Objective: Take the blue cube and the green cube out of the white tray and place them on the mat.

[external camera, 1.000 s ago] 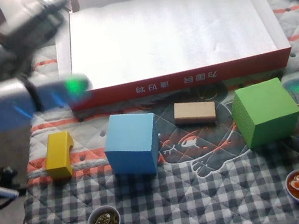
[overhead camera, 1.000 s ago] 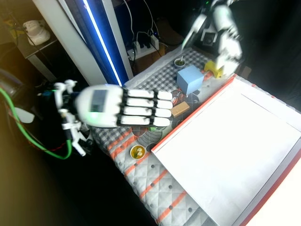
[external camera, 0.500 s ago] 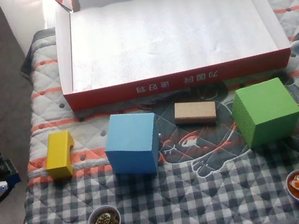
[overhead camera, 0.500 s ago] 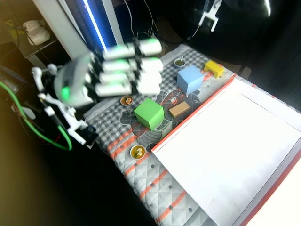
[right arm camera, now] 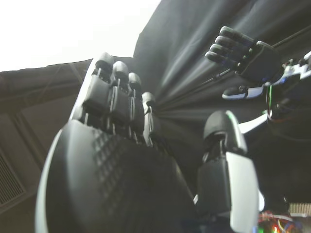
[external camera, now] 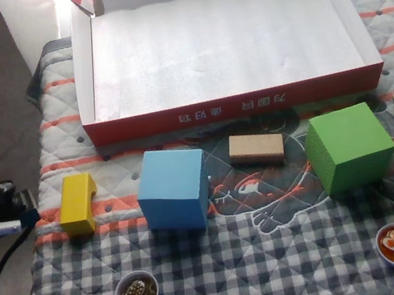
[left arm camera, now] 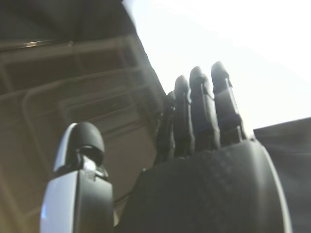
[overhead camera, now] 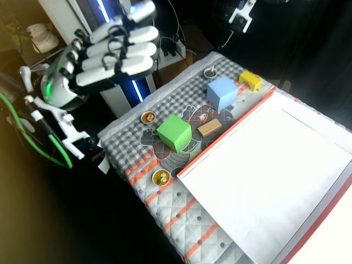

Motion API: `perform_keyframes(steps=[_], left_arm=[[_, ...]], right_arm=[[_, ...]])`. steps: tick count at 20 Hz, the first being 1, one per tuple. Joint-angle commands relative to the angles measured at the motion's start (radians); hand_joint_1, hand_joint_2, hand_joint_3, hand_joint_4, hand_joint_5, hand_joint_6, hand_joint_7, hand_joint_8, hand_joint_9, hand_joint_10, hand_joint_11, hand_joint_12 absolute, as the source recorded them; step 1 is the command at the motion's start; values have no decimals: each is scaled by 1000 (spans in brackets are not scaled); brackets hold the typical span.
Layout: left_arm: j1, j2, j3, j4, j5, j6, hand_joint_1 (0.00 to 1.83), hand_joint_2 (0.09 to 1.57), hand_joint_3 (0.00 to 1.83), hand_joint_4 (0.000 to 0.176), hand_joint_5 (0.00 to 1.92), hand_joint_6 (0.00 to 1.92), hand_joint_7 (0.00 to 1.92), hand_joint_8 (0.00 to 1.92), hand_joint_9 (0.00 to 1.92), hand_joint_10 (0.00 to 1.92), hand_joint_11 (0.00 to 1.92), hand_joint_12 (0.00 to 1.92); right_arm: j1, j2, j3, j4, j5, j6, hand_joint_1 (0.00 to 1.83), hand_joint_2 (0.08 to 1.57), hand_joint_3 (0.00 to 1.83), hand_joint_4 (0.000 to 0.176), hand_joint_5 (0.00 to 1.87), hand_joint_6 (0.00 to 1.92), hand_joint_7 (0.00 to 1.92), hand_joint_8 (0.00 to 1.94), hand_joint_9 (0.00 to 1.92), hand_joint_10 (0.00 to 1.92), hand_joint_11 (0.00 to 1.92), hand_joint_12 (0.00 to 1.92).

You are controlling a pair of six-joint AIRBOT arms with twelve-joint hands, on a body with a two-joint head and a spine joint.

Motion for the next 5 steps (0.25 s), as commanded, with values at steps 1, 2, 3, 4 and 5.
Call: perform_keyframes(steps=[1, 2, 3, 4, 5], left_arm=[[-20, 3, 7, -4, -113, -6, 411, 1214, 3, 111, 623, 71, 354, 4, 277, 0, 191, 75], [-32, 6, 11, 2, -113, -6, 434, 1213, 1, 104, 495, 13, 374, 9, 298, 9, 165, 59], [-44, 10, 14, 13, -113, -6, 434, 1204, 0, 145, 386, 2, 355, 2, 334, 11, 180, 64], [-57, 16, 16, 25, -113, -6, 433, 1214, 4, 132, 358, 0, 349, 0, 384, 26, 234, 88], [-67, 19, 17, 33, -113, -6, 424, 1219, 1, 113, 355, 0, 367, 0, 430, 10, 285, 136]], right_arm=[[12, 11, -2, 13, 116, -1, 427, 1297, 12, 128, 117, 8, 35, 0, 40, 0, 21, 0], [21, 17, -1, 13, 116, -6, 685, 1221, 0, 89, 186, 13, 160, 7, 124, 10, 84, 48], [37, 23, -2, 12, 116, -24, 611, 1247, 2, 65, 317, 24, 311, 13, 236, 14, 63, 320], [60, 27, -1, 4, 116, -39, 475, 1334, 9, 0, 546, 122, 510, 24, 432, 25, 137, 645], [84, 27, 3, -10, 116, -43, 401, 1357, 2, 0, 589, 104, 531, 6, 467, 10, 131, 785]])
